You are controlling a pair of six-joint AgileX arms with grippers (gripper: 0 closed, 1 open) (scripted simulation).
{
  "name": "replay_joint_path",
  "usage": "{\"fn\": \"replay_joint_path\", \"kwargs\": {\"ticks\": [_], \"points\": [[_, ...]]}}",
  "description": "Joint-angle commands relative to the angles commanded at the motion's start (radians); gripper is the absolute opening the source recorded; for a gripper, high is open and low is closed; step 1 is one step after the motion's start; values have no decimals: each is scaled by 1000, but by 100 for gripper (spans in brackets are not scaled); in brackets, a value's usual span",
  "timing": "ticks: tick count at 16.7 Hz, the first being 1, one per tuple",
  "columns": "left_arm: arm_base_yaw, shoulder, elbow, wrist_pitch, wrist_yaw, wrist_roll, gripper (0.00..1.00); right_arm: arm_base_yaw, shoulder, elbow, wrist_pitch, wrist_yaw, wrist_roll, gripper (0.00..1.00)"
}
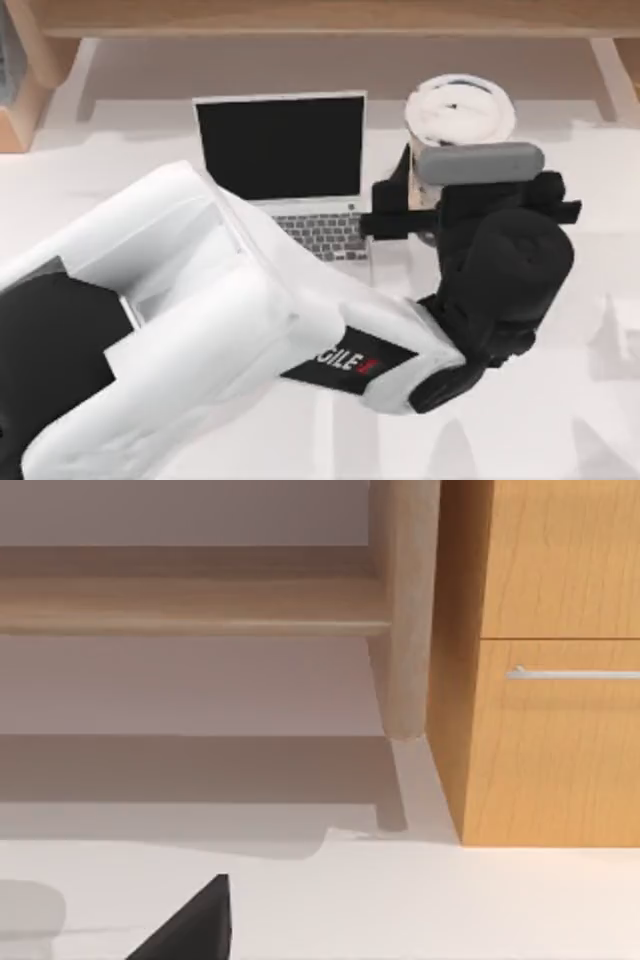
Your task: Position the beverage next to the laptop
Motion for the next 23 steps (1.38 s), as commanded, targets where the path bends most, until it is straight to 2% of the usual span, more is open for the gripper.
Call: {"fn": "replay_joint_path", "kwargs": {"ticks": [9,21,23], "points": [[3,16,9,51,4,5,0,0,0,0,0,0,0,100],[4,60,-44,35,31,-7,0,0,0,0,0,0,0,100],[4,60,-44,35,31,-7,15,0,0,0,0,0,0,100]]}}
